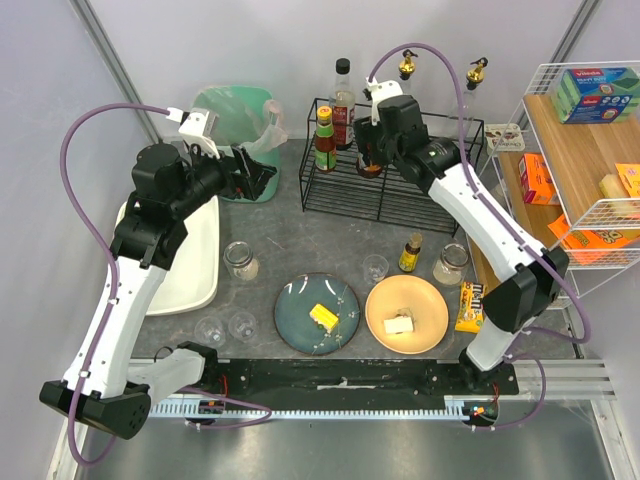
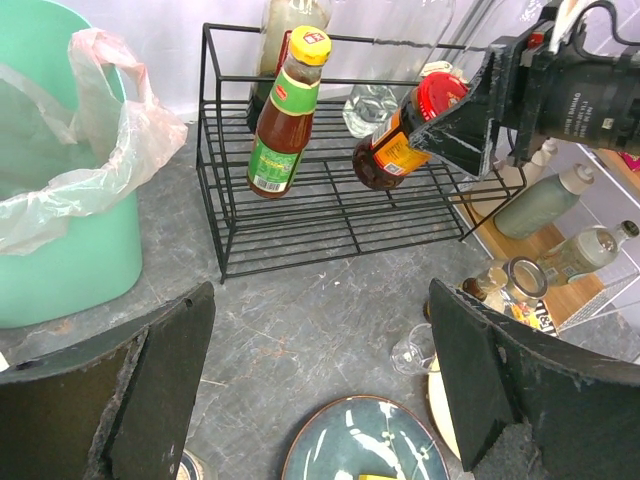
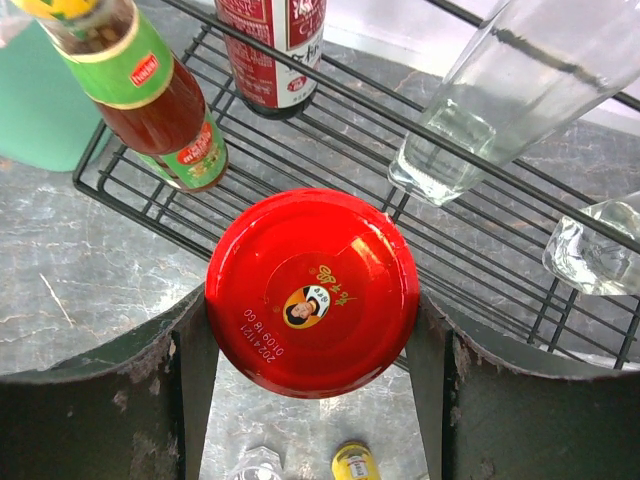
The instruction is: Clear the kitchen counter
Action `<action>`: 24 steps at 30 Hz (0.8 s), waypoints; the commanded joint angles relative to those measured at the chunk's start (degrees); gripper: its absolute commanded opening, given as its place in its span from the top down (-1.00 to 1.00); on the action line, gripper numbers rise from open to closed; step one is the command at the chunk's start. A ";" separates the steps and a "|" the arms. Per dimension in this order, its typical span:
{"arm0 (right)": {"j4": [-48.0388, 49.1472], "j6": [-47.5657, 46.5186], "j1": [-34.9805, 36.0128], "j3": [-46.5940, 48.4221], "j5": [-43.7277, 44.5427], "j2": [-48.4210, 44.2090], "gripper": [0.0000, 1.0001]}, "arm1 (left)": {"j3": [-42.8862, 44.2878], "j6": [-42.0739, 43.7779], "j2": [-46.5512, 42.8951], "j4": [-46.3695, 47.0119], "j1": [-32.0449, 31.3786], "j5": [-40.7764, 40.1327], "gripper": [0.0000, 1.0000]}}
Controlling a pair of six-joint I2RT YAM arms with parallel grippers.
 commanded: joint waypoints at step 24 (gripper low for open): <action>1.47 3.56 -3.25 6.04 3.43 5.88 0.40 | 0.62 2.00 -1.38 -1.18 -0.03 -1.81 -0.86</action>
